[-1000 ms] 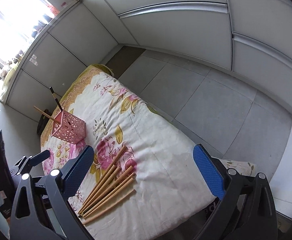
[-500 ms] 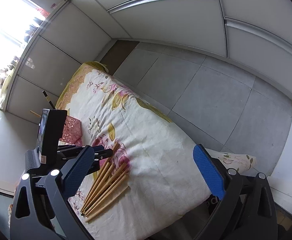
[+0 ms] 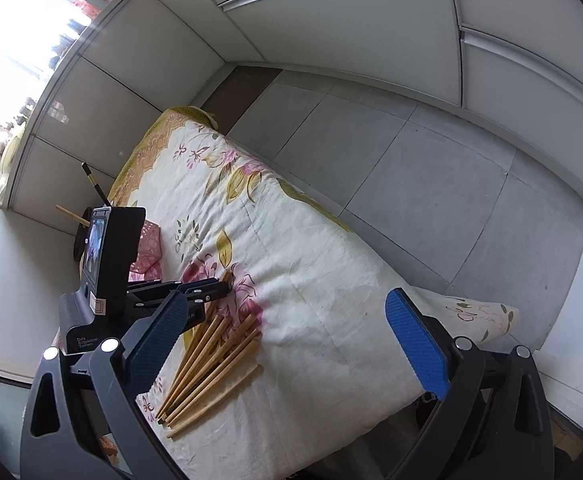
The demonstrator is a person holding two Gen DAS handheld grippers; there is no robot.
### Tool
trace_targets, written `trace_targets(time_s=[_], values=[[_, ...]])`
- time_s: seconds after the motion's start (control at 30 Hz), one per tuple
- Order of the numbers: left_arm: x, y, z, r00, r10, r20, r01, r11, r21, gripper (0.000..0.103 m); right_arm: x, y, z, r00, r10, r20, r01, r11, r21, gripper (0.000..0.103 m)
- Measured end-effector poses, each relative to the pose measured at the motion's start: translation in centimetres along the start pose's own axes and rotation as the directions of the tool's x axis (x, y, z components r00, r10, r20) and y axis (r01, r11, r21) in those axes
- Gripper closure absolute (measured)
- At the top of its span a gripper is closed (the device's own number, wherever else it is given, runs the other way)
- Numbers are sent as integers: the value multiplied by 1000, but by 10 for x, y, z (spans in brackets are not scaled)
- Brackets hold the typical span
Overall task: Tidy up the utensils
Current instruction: 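Lower the left tool and grasp another wooden chopstick from the bundle, then grasp a wooden chopstick with the right tool while the left tool holds its chopstick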
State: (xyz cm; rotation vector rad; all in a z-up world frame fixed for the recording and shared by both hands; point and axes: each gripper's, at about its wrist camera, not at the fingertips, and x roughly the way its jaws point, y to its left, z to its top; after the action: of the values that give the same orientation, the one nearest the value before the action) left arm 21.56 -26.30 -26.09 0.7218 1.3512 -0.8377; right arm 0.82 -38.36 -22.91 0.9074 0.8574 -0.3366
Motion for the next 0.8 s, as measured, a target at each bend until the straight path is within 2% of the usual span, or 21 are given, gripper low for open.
trace_targets(time_s=[0.07, 0.17, 0.23, 0.3, 0.4, 0.43, 0.5, 0.57, 0.6, 0.67, 0.8], values=[[-7, 19, -8, 999, 18, 36, -15, 998, -58, 93, 9, 9, -2, 1000, -2, -31, 1, 1000, -22, 7], [-32, 46, -26, 992, 13, 123, 5, 990, -138, 94, 26, 32, -7, 995, 6, -98, -14, 997, -77, 7], [-56, 64, -42, 981, 14, 194, 23, 982, -188, 94, 40, 47, -12, 987, 21, -158, -38, 994, -102, 7], [-86, 82, -64, 960, 29, 279, 40, 970, -239, 95, 56, 58, -18, 968, 61, -242, -85, 992, -93, 7], [-134, 99, -101, 916, 45, 400, 79, 954, -288, 96, 72, 57, -29, 934, 112, -338, -122, 993, -6, 8], [-149, 98, -111, 898, 48, 436, 92, 951, -294, 96, 76, 55, -35, 926, 113, -361, -116, 993, 13, 12], [-174, 100, -129, 861, 65, 505, 109, 945, -308, 96, 85, 46, -48, 902, 97, -421, -74, 995, 70, 29], [-196, 102, -148, 815, 72, 575, 138, 940, -313, 96, 95, 38, -59, 877, 75, -474, -17, 992, 126, 55], [-205, 102, -154, 794, 74, 604, 150, 938, -312, 96, 100, 36, -64, 864, 51, -501, 22, 990, 139, 57], [-224, 99, -164, 758, 89, 646, 148, 941, -303, 96, 105, 37, -70, 852, 12, -524, 75, 987, 144, 59], [-247, 89, -175, 712, 90, 697, 147, 951, -273, 96, 110, 49, -71, 849, -39, -526, 151, 974, 171, 62]])
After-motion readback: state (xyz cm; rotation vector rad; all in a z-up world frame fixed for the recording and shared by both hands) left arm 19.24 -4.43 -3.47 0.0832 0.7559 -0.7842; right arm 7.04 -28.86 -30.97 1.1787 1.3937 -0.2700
